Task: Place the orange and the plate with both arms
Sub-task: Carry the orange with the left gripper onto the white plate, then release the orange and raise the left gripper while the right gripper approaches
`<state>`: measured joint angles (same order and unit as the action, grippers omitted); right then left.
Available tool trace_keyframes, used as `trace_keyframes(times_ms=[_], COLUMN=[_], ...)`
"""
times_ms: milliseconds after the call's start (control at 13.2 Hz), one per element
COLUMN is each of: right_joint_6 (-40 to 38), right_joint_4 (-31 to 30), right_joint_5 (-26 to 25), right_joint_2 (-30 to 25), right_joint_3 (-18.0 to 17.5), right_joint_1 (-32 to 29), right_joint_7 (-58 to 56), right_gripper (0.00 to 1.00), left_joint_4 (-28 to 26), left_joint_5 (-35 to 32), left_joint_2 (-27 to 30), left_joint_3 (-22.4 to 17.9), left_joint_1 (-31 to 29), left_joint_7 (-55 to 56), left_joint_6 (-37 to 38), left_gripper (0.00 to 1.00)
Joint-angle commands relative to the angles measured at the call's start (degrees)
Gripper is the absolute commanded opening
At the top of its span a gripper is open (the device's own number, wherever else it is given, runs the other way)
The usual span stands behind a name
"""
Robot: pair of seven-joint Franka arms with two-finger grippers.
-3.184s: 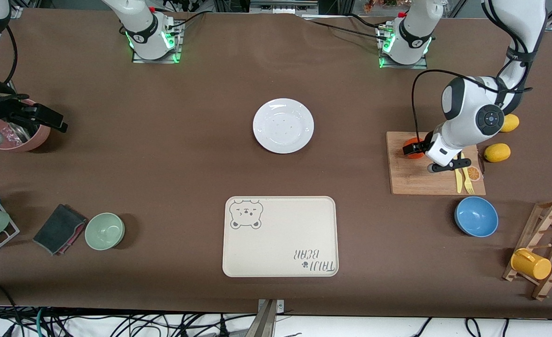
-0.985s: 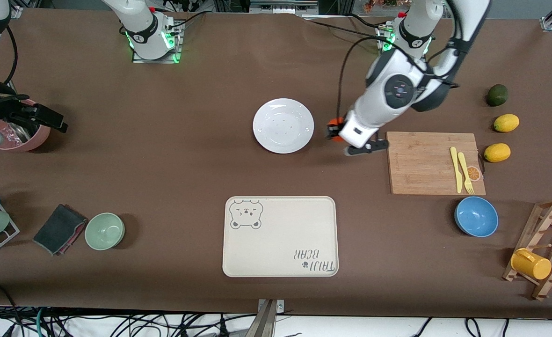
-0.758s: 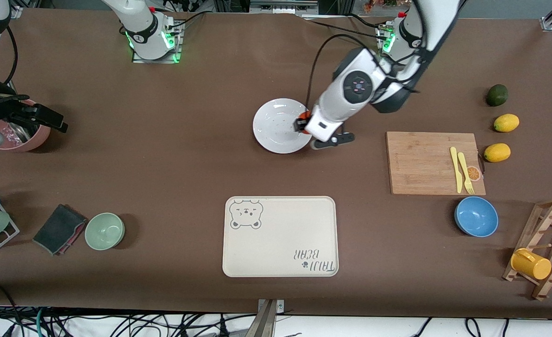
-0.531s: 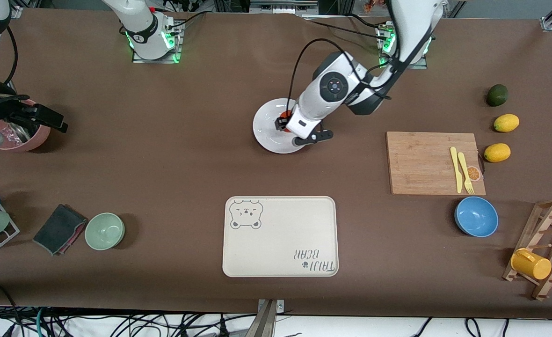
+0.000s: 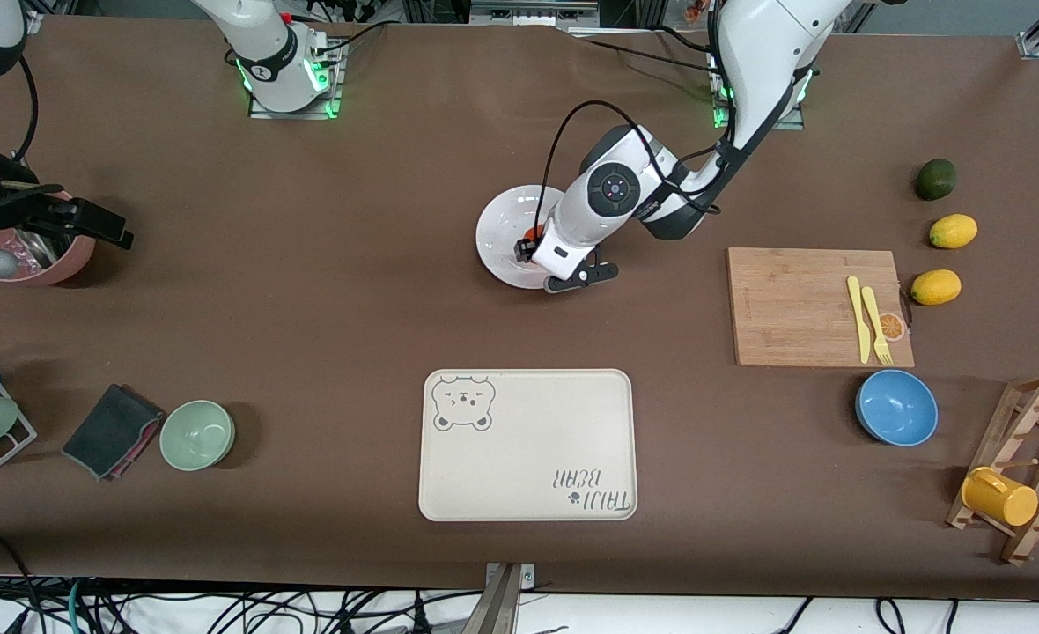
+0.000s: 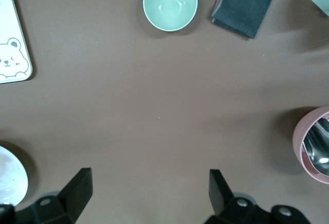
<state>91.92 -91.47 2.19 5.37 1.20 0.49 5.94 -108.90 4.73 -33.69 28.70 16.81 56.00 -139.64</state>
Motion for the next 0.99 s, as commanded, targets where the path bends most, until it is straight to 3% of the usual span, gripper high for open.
trace_keyframes(times_ms=[0, 152, 227, 303, 379, 455, 682, 910], right_joint_6=[-0.6, -1.6, -1.9, -1.9, -1.8, -1.5, 3.4, 8.6], right_joint_4=[0.0, 0.0, 0.0, -0.2, -0.4, -1.0, -5.8, -13.5], right_joint_5=[0.7, 1.0, 1.1, 2.5, 4.4, 5.7, 11.7, 17.1], right_joint_2=[1.8, 5.1, 6.0, 6.8, 7.6, 8.4, 8.4, 6.2], right_joint_3=[-0.1, -1.1, -1.6, -1.8, -1.9, -1.9, -3.7, -5.1], right_joint_1=[2.0, 3.3, 4.4, 6.1, 6.9, 7.6, 7.8, 7.8], right_joint_7=[-1.3, -1.0, -0.8, -0.3, -0.1, -0.5, -0.8, -0.7], right_gripper=[1.0, 1.0, 1.0, 1.0, 1.0, 1.0, 1.0, 1.0], left_joint_4=[0.7, 0.0, -0.1, -0.1, -0.1, -0.2, -0.6, -0.5], left_joint_5=[-1.5, -1.5, -1.6, -1.5, -1.5, -1.6, -1.6, -1.6], left_joint_2=[-1.6, -1.8, -1.8, -1.9, -2.0, -1.9, -1.6, 0.7], left_joint_3=[0.0, 0.0, 0.0, -0.2, -0.3, -0.3, -0.3, -0.2], left_joint_1=[2.5, 3.2, 3.1, 3.1, 3.1, 3.1, 3.1, 1.6], left_joint_7=[3.9, 4.6, 4.6, 4.6, 4.7, 4.7, 4.7, 4.6], left_joint_6=[-0.4, -0.4, -0.4, -0.4, -0.4, -0.3, -0.2, 1.6], left_gripper=[0.21, 0.22, 0.31, 0.49, 0.73, 0.83, 0.99, 0.99])
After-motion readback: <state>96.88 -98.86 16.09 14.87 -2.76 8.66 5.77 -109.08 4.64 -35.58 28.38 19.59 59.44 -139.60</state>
